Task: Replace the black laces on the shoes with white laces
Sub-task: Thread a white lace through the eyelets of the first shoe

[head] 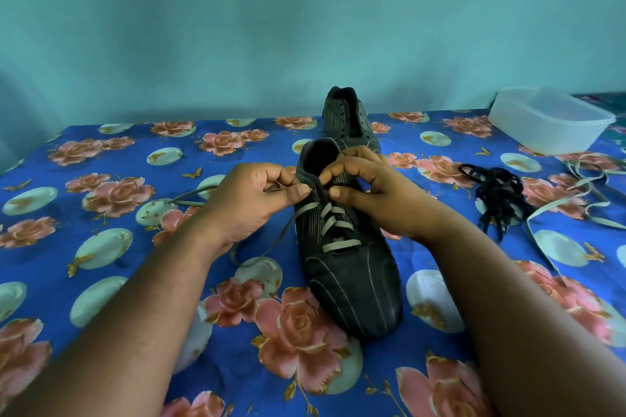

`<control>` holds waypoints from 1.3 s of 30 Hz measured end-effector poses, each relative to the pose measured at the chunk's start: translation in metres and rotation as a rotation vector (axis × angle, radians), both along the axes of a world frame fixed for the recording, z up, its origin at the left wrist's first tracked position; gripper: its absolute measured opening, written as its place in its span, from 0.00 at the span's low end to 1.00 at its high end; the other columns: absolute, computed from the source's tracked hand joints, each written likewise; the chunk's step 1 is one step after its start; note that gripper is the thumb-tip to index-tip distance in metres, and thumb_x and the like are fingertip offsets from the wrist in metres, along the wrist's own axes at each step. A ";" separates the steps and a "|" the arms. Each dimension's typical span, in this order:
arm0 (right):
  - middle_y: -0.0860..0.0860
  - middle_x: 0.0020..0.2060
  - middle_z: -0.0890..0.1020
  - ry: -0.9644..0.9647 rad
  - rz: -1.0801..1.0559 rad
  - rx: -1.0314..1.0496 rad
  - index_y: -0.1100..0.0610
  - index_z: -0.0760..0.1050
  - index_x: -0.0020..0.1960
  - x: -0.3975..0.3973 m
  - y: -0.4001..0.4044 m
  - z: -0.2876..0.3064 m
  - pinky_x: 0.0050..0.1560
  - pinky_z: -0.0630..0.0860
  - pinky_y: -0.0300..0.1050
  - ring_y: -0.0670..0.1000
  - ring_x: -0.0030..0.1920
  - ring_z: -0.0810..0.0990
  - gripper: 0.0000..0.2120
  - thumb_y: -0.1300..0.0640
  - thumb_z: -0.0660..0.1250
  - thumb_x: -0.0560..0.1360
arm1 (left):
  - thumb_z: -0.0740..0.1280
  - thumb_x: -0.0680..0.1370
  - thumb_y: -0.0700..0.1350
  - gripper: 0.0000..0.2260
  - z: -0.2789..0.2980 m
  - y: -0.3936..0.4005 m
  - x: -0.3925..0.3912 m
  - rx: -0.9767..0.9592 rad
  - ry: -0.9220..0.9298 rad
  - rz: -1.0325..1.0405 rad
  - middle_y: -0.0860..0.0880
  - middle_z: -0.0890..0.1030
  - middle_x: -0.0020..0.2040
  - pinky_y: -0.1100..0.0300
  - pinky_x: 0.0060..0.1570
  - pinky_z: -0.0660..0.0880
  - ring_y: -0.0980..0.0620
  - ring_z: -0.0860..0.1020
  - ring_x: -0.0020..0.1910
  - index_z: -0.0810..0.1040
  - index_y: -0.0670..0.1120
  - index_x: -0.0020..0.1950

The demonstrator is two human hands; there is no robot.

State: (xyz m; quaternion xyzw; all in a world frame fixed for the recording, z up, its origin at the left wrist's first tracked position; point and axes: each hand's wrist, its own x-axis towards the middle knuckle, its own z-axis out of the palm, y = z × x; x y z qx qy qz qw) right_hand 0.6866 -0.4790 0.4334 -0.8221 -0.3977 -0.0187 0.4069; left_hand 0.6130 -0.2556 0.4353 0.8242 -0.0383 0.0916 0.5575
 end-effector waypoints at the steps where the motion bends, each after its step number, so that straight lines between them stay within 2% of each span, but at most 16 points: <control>1: 0.41 0.59 0.75 0.026 0.022 0.039 0.37 0.78 0.60 0.000 -0.001 -0.001 0.71 0.67 0.57 0.51 0.66 0.72 0.12 0.43 0.69 0.76 | 0.74 0.76 0.46 0.06 0.000 0.005 -0.001 0.033 -0.002 -0.003 0.50 0.87 0.48 0.77 0.50 0.71 0.72 0.79 0.51 0.85 0.43 0.47; 3: 0.46 0.59 0.76 0.120 0.064 0.122 0.45 0.77 0.63 -0.002 -0.005 -0.001 0.67 0.69 0.41 0.44 0.63 0.74 0.15 0.56 0.72 0.79 | 0.72 0.77 0.48 0.09 0.002 0.012 -0.001 0.082 0.014 0.003 0.57 0.87 0.49 0.76 0.50 0.70 0.77 0.75 0.54 0.86 0.43 0.49; 5: 0.46 0.56 0.77 0.210 0.088 0.182 0.52 0.75 0.63 -0.005 -0.010 -0.001 0.57 0.68 0.28 0.35 0.55 0.74 0.17 0.66 0.70 0.78 | 0.71 0.76 0.52 0.11 0.000 0.023 -0.002 0.093 0.061 0.028 0.62 0.85 0.45 0.65 0.48 0.75 0.76 0.76 0.52 0.86 0.45 0.49; 8: 0.36 0.47 0.78 0.328 0.094 0.252 0.55 0.74 0.63 -0.006 -0.011 -0.003 0.49 0.72 0.27 0.33 0.45 0.75 0.20 0.72 0.69 0.77 | 0.72 0.76 0.53 0.08 -0.005 0.037 -0.003 0.077 0.148 0.104 0.46 0.85 0.48 0.50 0.46 0.83 0.59 0.82 0.40 0.85 0.49 0.47; 10: 0.32 0.45 0.78 0.386 0.088 0.282 0.55 0.75 0.65 -0.006 -0.010 -0.002 0.50 0.76 0.33 0.37 0.44 0.76 0.22 0.73 0.69 0.76 | 0.70 0.80 0.48 0.05 -0.005 0.043 -0.003 0.085 0.162 0.141 0.39 0.83 0.48 0.51 0.45 0.84 0.49 0.85 0.40 0.83 0.48 0.48; 11: 0.32 0.47 0.79 0.382 0.081 0.291 0.53 0.75 0.65 -0.005 -0.010 -0.004 0.55 0.77 0.39 0.41 0.48 0.76 0.23 0.71 0.71 0.75 | 0.69 0.81 0.46 0.05 -0.005 0.045 -0.003 0.172 0.160 0.167 0.42 0.83 0.47 0.54 0.43 0.83 0.48 0.86 0.41 0.82 0.48 0.48; 13: 0.35 0.50 0.78 0.385 0.076 0.321 0.50 0.76 0.65 -0.004 -0.010 -0.005 0.62 0.76 0.51 0.50 0.53 0.74 0.23 0.68 0.72 0.74 | 0.66 0.83 0.46 0.06 -0.004 0.050 0.000 0.594 0.119 0.278 0.51 0.82 0.48 0.56 0.43 0.77 0.48 0.83 0.47 0.82 0.52 0.49; 15: 0.40 0.50 0.77 0.403 0.052 0.344 0.51 0.77 0.65 -0.004 -0.010 -0.004 0.49 0.78 0.41 0.46 0.47 0.74 0.22 0.70 0.70 0.75 | 0.66 0.82 0.46 0.07 -0.006 0.053 0.001 0.971 0.085 0.391 0.53 0.80 0.53 0.50 0.51 0.72 0.46 0.78 0.56 0.83 0.55 0.54; 17: 0.47 0.51 0.75 0.383 0.026 0.348 0.51 0.78 0.64 -0.006 -0.009 -0.002 0.40 0.74 0.33 0.42 0.39 0.73 0.21 0.71 0.67 0.77 | 0.68 0.80 0.48 0.11 -0.007 0.053 0.002 1.056 0.069 0.477 0.50 0.79 0.60 0.44 0.57 0.72 0.43 0.75 0.61 0.81 0.54 0.62; 19: 0.50 0.53 0.78 0.313 0.034 0.373 0.53 0.77 0.64 -0.009 -0.008 -0.002 0.49 0.76 0.39 0.46 0.46 0.79 0.20 0.70 0.66 0.77 | 0.70 0.79 0.55 0.17 -0.002 0.046 -0.004 0.912 -0.080 0.484 0.49 0.80 0.60 0.43 0.55 0.75 0.43 0.77 0.60 0.77 0.52 0.65; 22: 0.52 0.57 0.79 0.054 -0.006 0.320 0.51 0.79 0.62 -0.011 -0.007 -0.002 0.64 0.73 0.50 0.56 0.60 0.77 0.16 0.62 0.68 0.76 | 0.65 0.77 0.66 0.16 0.011 0.027 -0.018 0.465 -0.077 0.222 0.54 0.81 0.42 0.47 0.40 0.80 0.50 0.82 0.41 0.78 0.54 0.51; 25: 0.47 0.54 0.79 -0.131 -0.013 0.273 0.53 0.80 0.58 -0.016 -0.005 0.002 0.62 0.70 0.47 0.53 0.59 0.76 0.11 0.58 0.70 0.76 | 0.55 0.73 0.78 0.29 0.014 0.014 -0.022 0.657 0.097 -0.035 0.52 0.79 0.34 0.50 0.38 0.75 0.55 0.78 0.33 0.77 0.54 0.42; 29: 0.44 0.53 0.77 -0.286 -0.008 0.115 0.49 0.82 0.57 -0.022 0.000 0.004 0.62 0.70 0.51 0.51 0.59 0.75 0.14 0.44 0.73 0.74 | 0.65 0.79 0.60 0.17 0.019 0.007 -0.024 0.484 0.113 -0.181 0.56 0.79 0.31 0.64 0.32 0.68 0.60 0.73 0.29 0.80 0.49 0.39; 33: 0.41 0.50 0.73 -0.415 -0.093 -0.071 0.42 0.82 0.56 -0.027 0.010 0.000 0.57 0.72 0.57 0.49 0.55 0.71 0.20 0.33 0.70 0.71 | 0.67 0.81 0.51 0.16 0.029 0.003 -0.032 0.057 0.071 -0.236 0.48 0.79 0.31 0.67 0.29 0.68 0.57 0.72 0.28 0.81 0.41 0.41; 36: 0.42 0.46 0.77 -0.525 -0.130 -0.032 0.44 0.84 0.51 -0.028 0.014 0.002 0.51 0.73 0.56 0.50 0.52 0.72 0.14 0.37 0.69 0.74 | 0.68 0.81 0.53 0.15 0.033 0.001 -0.036 -0.030 0.000 -0.345 0.44 0.83 0.36 0.61 0.34 0.74 0.48 0.76 0.33 0.86 0.44 0.45; 39: 0.43 0.44 0.81 -0.602 -0.145 0.040 0.47 0.86 0.49 -0.029 0.013 0.003 0.49 0.71 0.54 0.52 0.50 0.75 0.09 0.45 0.69 0.76 | 0.65 0.82 0.56 0.18 0.030 0.000 -0.034 -0.008 -0.108 -0.327 0.43 0.85 0.41 0.57 0.45 0.79 0.46 0.82 0.40 0.86 0.45 0.44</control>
